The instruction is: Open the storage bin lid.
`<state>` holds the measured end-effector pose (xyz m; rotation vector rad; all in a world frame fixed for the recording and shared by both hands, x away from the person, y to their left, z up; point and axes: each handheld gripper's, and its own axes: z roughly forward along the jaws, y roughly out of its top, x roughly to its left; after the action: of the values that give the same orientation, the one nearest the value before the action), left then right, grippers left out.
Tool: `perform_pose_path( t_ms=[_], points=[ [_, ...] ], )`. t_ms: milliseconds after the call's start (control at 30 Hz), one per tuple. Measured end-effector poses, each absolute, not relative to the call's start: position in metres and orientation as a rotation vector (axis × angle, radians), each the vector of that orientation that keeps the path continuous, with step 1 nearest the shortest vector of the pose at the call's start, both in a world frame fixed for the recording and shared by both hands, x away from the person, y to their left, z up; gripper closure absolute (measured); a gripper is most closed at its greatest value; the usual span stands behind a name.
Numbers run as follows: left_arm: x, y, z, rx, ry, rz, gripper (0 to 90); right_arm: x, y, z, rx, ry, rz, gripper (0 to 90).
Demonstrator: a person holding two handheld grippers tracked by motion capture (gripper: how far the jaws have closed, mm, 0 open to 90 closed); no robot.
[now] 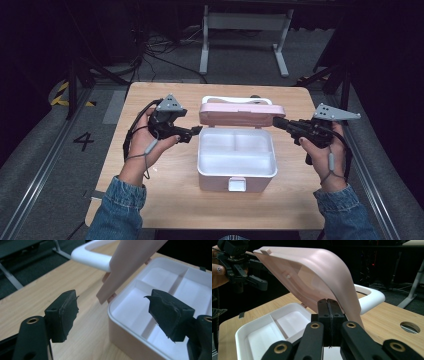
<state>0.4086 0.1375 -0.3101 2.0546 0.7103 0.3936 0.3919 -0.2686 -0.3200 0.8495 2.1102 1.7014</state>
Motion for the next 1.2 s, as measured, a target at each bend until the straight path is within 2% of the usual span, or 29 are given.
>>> perform_pose_path(
  t_ms=[233, 467, 667, 1000, 1200],
  points=[
    [0.415, 0.123, -0.31, 1.978, 0.697, 0.41, 30.1, 0.392, -0.271, -0.319, 0.857, 2.103, 1.707, 90.0],
    [0.421, 0.11, -0.309, 1.978, 0.677, 0.412, 36.2, 0.392, -0.271, -0.319, 0.859, 2.099, 1.711, 90.0],
    [0.427, 0.106, -0.308, 1.952, 0.689, 0.445, 36.6, 0.392, -0.273, -0.318, 0.859, 2.097, 1.721, 90.0],
    [0.431, 0.101, -0.304, 1.929, 0.654, 0.421, 57.2, 0.392, -0.274, -0.318, 0.865, 2.093, 1.725, 90.0],
    [0.432, 0.096, -0.301, 1.954, 0.654, 0.428, 59.7, 0.388, -0.278, -0.316, 0.862, 2.084, 1.723, 90.0]
  ],
)
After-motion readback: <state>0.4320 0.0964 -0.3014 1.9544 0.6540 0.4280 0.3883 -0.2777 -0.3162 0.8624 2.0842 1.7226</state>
